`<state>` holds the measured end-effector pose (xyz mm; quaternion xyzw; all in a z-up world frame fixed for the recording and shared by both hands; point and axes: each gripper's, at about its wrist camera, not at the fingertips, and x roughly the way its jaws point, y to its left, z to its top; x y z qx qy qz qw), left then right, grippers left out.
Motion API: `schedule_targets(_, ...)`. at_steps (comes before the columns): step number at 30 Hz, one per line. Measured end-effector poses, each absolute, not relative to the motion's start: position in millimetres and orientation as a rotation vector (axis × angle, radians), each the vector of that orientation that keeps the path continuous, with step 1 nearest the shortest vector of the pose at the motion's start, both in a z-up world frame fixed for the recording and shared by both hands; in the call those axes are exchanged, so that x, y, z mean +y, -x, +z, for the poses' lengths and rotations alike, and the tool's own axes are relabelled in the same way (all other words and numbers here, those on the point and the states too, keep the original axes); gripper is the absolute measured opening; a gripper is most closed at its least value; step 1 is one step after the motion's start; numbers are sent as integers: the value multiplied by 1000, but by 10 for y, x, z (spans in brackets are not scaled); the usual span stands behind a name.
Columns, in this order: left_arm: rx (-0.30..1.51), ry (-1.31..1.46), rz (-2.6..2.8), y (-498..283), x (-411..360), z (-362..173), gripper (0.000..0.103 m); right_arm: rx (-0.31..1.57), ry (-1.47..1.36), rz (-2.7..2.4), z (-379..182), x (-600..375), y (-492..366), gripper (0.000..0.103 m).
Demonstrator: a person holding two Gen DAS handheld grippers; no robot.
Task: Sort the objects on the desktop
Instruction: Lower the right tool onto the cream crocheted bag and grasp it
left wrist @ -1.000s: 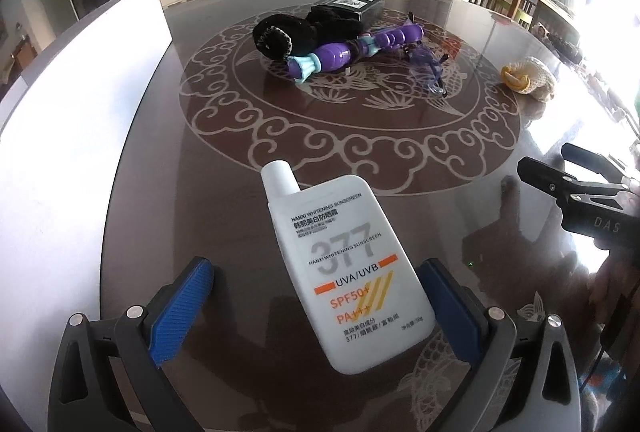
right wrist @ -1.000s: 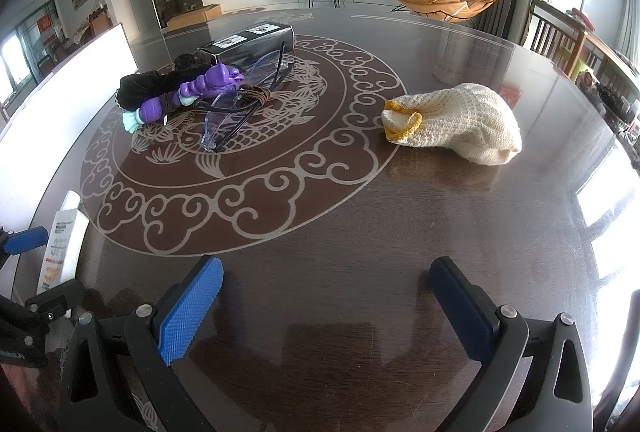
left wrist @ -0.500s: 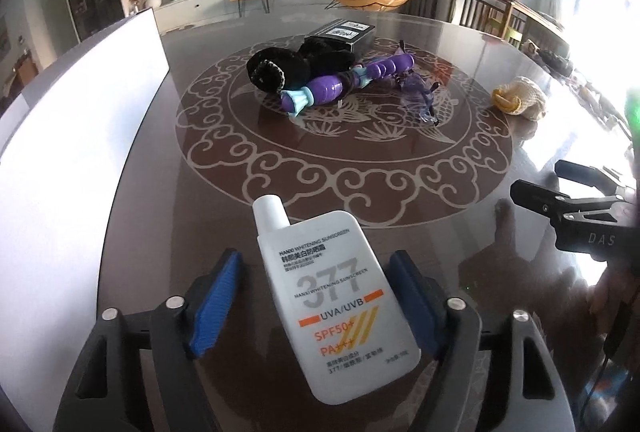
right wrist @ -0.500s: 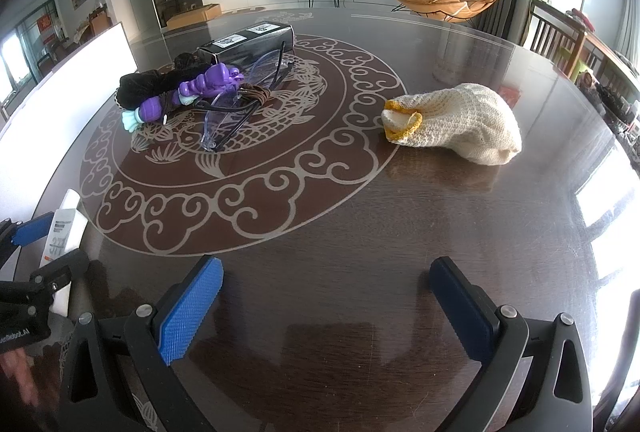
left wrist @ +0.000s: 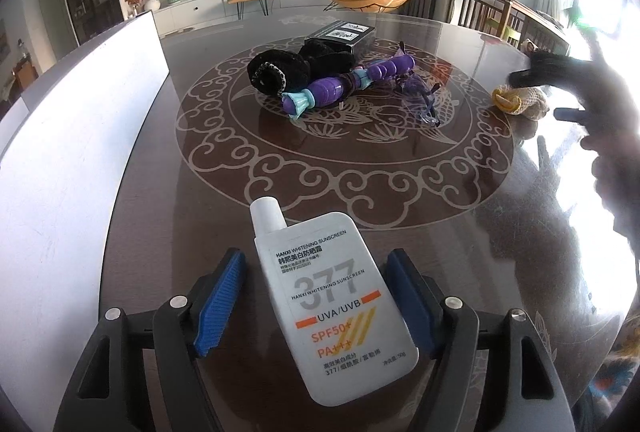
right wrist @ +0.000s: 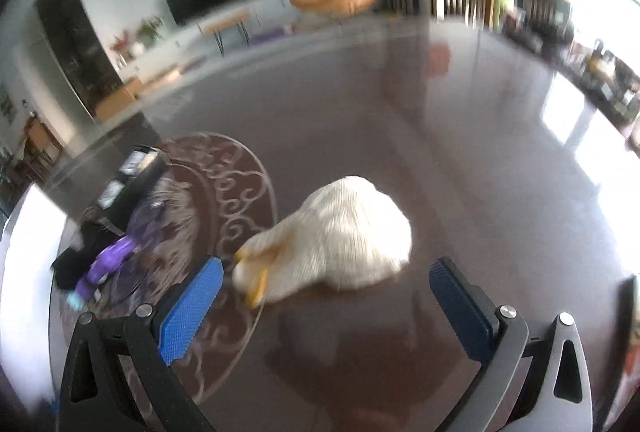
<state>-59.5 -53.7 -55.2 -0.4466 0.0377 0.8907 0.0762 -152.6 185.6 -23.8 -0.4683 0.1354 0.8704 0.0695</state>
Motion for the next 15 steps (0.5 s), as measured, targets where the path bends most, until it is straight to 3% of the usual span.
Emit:
schedule_targets(3,113,1339,2670,597,-534,-551,72,271,1417,2708,-324,1683,1626,101)
schedule_targets(5,113,1338,2670,595,-537,-552,72,146,1441,2779,-342,1525,1610,83)
schedule_targets(8,113,1338,2670,594,-536,-553,72,12,1461,2902,-335,1301,1442,76)
schedule_targets(13,111,1338,2670,593,-535,-552,72,-91,1563,3146,-347,968,819,75)
schedule_targets(15,111,1337,2670,591,-532,-553,72,-93,1640,3271,-348,890,516,80)
